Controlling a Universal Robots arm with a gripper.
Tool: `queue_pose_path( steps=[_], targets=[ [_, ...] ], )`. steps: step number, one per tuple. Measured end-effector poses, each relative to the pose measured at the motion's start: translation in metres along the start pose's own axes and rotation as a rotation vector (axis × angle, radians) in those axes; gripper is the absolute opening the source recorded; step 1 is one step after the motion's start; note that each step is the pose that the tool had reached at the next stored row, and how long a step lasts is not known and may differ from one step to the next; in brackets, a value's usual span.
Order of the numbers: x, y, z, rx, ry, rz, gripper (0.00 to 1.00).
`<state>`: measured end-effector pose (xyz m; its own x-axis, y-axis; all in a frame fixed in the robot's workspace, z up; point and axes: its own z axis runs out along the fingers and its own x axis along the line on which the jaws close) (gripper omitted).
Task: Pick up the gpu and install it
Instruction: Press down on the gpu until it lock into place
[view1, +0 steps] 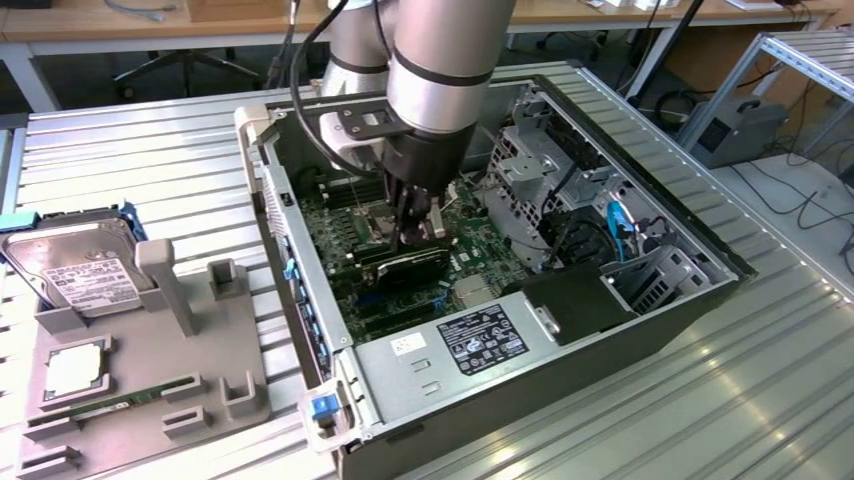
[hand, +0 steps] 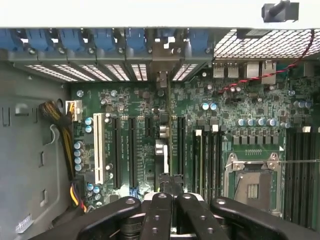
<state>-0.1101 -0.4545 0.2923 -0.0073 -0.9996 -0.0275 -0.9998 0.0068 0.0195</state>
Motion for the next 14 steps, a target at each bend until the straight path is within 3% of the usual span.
queue_pose_path(
  steps=[1, 9, 14],
  targets=[
    [-0.003, 0.0032, 0.0010, -0.0001, 0.0000, 0.000, 0.11],
    [-0.003, 0.0031, 0.0155, 0.0000, 0.0003, 0.000, 0.11],
    [-0.003, 0.0030, 0.0184, -0.0001, 0.0003, 0.000, 0.11]
  ],
)
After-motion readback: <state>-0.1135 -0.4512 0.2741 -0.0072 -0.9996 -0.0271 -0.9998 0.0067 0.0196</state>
